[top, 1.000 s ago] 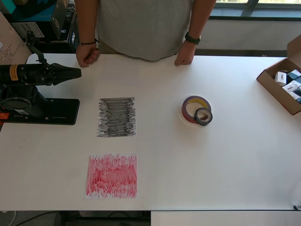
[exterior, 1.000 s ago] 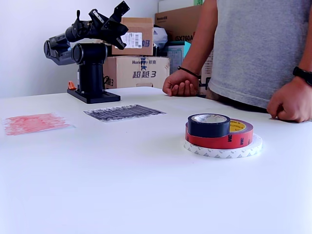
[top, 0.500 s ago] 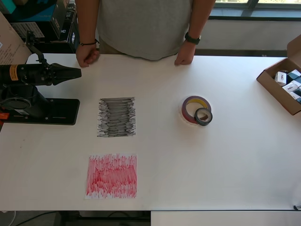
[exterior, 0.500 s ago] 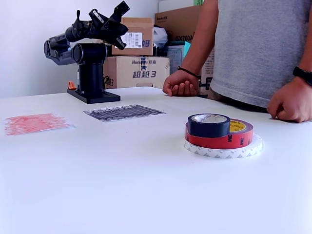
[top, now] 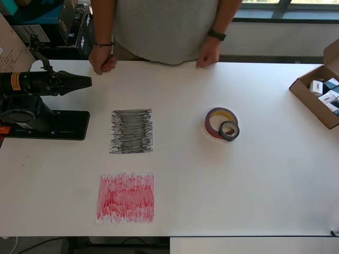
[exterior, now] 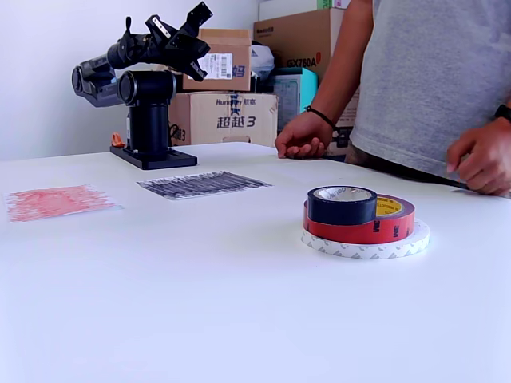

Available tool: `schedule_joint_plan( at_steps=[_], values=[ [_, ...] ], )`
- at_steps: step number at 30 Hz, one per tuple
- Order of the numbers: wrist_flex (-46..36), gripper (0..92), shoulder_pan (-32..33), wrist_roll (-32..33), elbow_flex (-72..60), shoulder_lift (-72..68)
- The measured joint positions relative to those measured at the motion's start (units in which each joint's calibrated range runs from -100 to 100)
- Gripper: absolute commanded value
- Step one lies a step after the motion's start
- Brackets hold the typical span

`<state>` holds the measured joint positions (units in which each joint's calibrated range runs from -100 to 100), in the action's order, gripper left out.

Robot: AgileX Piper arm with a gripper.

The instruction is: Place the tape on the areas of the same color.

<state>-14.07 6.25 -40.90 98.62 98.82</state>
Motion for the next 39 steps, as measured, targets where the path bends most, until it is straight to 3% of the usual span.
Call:
schedule_joint_plan(
  at_steps=[39],
  values=[
    [-0.88, 0.1, 0.59, 0.0, -0.88, -0.5]
  ],
)
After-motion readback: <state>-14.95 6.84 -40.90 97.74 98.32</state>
